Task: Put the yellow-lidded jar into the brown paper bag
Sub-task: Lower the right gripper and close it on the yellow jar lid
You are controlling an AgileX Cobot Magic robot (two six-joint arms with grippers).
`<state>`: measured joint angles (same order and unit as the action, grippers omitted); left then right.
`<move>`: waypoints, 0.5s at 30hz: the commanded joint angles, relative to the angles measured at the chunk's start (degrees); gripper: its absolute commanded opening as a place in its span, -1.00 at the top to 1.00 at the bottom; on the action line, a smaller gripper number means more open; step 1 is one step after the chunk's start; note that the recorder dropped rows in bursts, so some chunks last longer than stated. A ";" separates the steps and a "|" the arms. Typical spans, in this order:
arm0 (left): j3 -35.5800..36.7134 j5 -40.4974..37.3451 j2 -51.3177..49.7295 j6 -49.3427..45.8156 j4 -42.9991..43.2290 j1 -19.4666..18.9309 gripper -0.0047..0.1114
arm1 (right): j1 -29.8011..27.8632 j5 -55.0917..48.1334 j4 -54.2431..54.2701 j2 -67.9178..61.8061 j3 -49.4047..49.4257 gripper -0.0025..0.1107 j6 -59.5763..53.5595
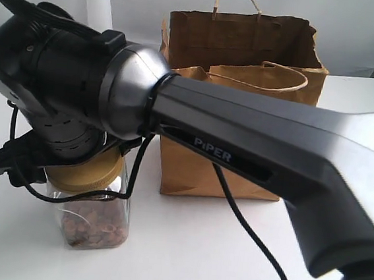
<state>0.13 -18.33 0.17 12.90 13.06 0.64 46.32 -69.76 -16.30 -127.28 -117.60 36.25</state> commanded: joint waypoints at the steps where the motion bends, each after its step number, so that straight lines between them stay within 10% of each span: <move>1: -0.13 0.54 -0.17 0.22 -0.22 0.28 0.90 | -0.18 -0.20 1.51 0.23 -0.19 -0.11 0.97; 8: -0.13 0.54 -0.17 0.22 -0.22 0.28 0.90 | -0.18 -0.20 1.77 2.19 -0.19 0.89 0.85; 15: -0.13 0.54 -0.17 0.22 -0.22 0.28 0.90 | 0.59 -0.20 1.88 6.65 -0.19 0.96 -1.08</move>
<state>0.13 -18.33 0.17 12.90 13.06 0.64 46.57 -70.03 -14.08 -123.37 -117.64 36.16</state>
